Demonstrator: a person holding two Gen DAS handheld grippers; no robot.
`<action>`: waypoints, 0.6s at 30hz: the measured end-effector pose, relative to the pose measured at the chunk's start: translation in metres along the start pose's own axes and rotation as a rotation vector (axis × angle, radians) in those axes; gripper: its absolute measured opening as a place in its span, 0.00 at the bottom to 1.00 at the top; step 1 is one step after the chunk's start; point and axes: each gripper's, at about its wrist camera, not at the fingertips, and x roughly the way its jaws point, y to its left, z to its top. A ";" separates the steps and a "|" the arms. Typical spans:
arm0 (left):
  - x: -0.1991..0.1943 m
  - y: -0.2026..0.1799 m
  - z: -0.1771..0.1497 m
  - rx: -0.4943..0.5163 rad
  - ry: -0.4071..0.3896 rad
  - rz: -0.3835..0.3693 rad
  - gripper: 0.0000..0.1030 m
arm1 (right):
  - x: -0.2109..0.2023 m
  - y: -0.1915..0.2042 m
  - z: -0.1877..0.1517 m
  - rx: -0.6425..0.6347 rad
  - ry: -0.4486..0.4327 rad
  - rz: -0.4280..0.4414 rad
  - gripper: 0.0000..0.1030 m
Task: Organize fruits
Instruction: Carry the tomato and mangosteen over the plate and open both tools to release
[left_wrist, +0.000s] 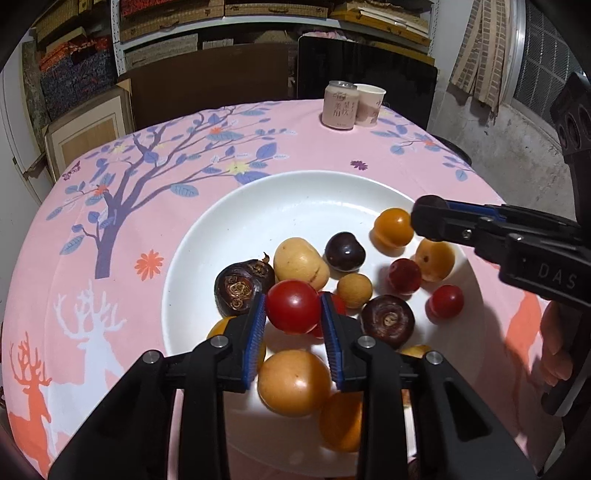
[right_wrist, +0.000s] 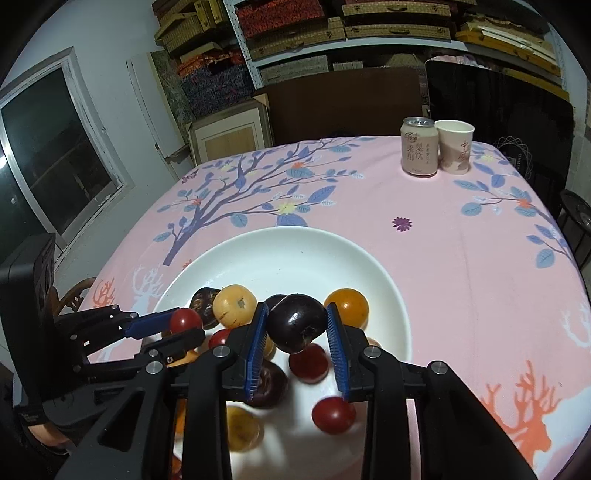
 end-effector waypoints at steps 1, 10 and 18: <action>0.000 0.001 0.000 -0.007 -0.004 0.000 0.47 | 0.002 0.001 0.000 -0.001 0.001 0.005 0.40; -0.046 0.007 -0.018 -0.027 -0.101 0.003 0.70 | -0.029 0.006 -0.016 0.014 -0.043 0.029 0.44; -0.095 -0.005 -0.093 0.035 -0.106 -0.023 0.75 | -0.084 0.012 -0.092 0.032 -0.058 0.050 0.44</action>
